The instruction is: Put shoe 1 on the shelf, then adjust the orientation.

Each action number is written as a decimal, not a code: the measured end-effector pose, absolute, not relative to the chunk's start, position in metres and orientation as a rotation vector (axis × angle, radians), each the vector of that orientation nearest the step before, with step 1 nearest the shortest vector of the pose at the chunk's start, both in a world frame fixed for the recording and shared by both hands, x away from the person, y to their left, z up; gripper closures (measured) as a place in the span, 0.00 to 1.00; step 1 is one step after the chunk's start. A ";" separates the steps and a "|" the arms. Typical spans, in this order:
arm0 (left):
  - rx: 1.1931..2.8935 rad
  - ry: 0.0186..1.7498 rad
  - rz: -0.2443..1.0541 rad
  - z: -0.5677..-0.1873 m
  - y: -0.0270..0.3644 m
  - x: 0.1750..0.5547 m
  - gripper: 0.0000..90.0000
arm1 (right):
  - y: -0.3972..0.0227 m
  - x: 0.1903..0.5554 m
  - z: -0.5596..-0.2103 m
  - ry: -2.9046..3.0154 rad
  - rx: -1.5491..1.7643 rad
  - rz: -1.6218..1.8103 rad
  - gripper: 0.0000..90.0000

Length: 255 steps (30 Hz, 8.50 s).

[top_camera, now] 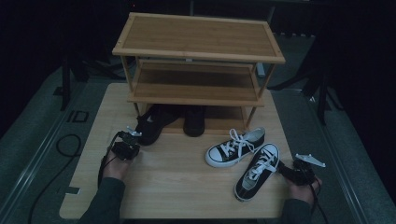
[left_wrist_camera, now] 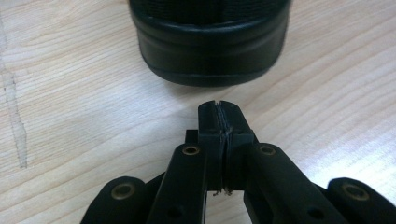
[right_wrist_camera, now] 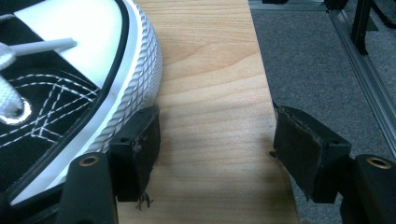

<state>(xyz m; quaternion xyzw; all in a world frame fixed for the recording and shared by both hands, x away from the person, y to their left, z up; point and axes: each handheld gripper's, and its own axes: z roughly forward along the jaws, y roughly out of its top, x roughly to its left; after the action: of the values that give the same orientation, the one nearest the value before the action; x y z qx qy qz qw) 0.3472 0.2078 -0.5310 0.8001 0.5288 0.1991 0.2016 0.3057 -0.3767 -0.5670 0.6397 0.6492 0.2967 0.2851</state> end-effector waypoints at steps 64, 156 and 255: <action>2.366 1.232 0.471 -0.537 0.138 0.383 0.97 | -0.377 0.306 -0.567 1.736 1.710 0.794 0.35; 2.102 1.294 0.488 -0.558 0.186 0.355 0.57 | -0.350 0.300 -0.516 1.944 1.497 0.854 1.00; 2.102 1.268 0.488 -0.559 0.183 0.351 0.57 | -0.293 0.279 -0.493 2.122 1.186 0.570 1.00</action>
<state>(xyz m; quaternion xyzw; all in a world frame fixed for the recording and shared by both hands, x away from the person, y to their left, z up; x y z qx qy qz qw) 0.3514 0.1834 -0.5587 0.7973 0.4812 0.1849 0.3140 0.2793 -0.2928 -0.4934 0.4505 0.8060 0.2165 0.3170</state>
